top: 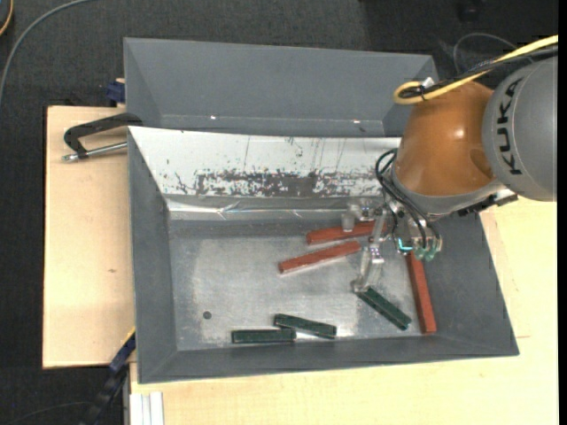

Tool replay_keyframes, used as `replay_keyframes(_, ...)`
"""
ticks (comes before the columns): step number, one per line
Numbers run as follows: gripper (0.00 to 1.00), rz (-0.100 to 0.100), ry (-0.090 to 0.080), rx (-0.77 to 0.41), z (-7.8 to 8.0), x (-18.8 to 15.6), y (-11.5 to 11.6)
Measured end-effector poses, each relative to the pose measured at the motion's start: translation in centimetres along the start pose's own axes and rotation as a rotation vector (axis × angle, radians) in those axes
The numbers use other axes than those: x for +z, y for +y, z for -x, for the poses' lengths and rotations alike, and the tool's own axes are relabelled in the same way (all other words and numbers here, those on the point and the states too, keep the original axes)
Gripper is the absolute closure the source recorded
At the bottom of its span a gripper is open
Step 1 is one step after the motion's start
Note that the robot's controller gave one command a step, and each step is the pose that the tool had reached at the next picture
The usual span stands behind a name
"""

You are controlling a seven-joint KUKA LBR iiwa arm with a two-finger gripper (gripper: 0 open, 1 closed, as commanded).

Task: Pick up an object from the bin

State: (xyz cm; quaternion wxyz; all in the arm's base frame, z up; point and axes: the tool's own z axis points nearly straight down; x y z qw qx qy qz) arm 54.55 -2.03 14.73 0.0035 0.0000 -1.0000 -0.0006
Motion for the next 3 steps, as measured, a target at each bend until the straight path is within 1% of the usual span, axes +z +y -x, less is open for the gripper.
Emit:
replay_keyframes(1, 0.0, 0.003, -0.008, 0.067, 4.4, 8.1, 4.3)
replay_keyframes(2, 1.0, 0.001, -0.011, 0.069, 4.5, 7.6, 4.0)
replay_keyframes(3, 1.0, 0.001, -0.023, 0.031, 5.2, -11.0, 5.6)
